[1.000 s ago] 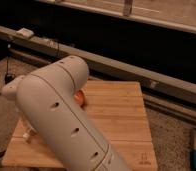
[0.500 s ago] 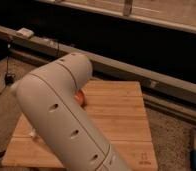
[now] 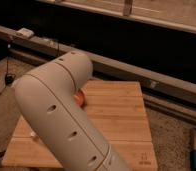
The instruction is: Place the bottle in the ceramic bowl
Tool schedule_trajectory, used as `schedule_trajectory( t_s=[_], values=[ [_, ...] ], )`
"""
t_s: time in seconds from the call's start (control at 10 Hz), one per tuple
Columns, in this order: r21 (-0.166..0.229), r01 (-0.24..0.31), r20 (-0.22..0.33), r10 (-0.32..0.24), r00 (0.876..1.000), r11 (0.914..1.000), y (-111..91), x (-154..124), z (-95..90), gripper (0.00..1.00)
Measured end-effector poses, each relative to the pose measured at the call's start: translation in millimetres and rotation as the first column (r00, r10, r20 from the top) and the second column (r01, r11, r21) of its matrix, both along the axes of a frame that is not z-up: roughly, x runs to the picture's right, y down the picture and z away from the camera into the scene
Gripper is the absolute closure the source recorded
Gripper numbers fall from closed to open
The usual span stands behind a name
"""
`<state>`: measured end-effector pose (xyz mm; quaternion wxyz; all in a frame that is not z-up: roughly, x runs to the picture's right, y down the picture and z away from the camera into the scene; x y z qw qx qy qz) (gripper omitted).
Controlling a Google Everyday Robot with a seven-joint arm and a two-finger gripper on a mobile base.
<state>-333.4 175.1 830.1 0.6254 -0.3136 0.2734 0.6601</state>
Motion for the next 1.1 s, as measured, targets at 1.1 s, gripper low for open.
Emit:
schedule_trajectory(
  t_s=[1.1],
  values=[
    [0.030,0.026,0.042,-0.027,0.999,0.9992,7.0,-7.6,-7.4,0.74]
  ],
)
